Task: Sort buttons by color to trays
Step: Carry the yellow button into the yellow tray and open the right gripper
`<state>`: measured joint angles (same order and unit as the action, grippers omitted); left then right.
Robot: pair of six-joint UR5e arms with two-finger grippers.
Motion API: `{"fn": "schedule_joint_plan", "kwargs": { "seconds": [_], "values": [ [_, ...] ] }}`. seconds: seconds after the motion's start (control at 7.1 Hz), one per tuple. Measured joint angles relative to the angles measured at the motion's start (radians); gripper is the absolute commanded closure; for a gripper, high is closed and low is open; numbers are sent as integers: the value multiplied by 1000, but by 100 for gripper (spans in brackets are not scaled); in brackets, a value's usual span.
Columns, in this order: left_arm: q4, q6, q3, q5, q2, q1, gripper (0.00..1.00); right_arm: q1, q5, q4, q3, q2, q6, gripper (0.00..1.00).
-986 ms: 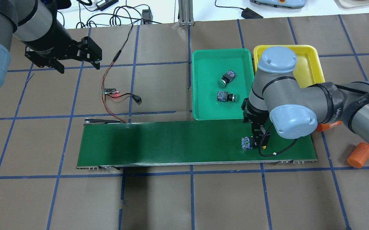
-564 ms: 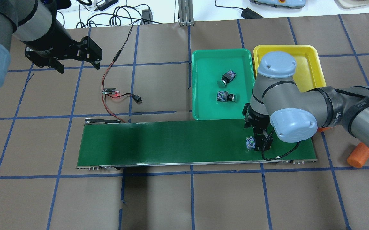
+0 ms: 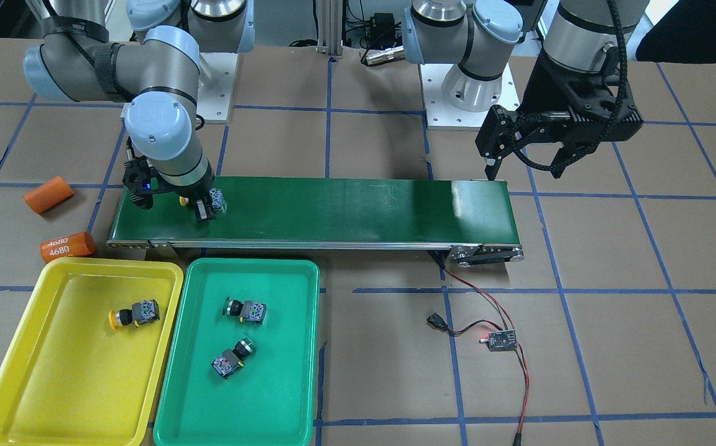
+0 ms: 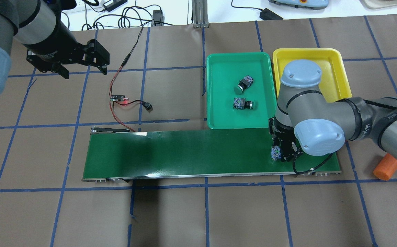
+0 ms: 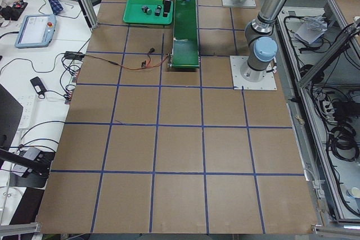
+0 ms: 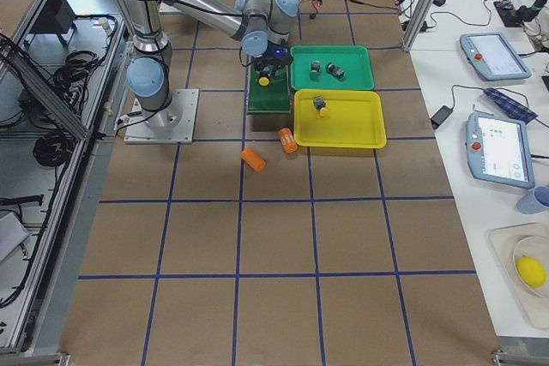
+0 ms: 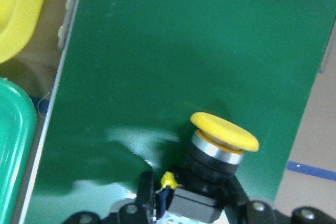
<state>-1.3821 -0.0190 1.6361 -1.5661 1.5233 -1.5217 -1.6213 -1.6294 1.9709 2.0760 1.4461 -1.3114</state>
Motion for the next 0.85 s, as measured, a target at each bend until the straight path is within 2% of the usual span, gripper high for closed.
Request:
{"fn": "schedule_joint_plan", "kwargs": {
  "seconds": [0.28, 0.56, 0.85],
  "values": [
    [0, 0, 0, 0, 0, 0, 0, 2, -9, 7, -17, 8, 14, 100],
    [0, 0, 0, 0, 0, 0, 0, 5, -16, 16, -82, 7, 19, 100],
    [0, 2, 0, 1, 1, 0, 0, 87, -40, 44, -140, -32, 152, 100]
  ]
}}
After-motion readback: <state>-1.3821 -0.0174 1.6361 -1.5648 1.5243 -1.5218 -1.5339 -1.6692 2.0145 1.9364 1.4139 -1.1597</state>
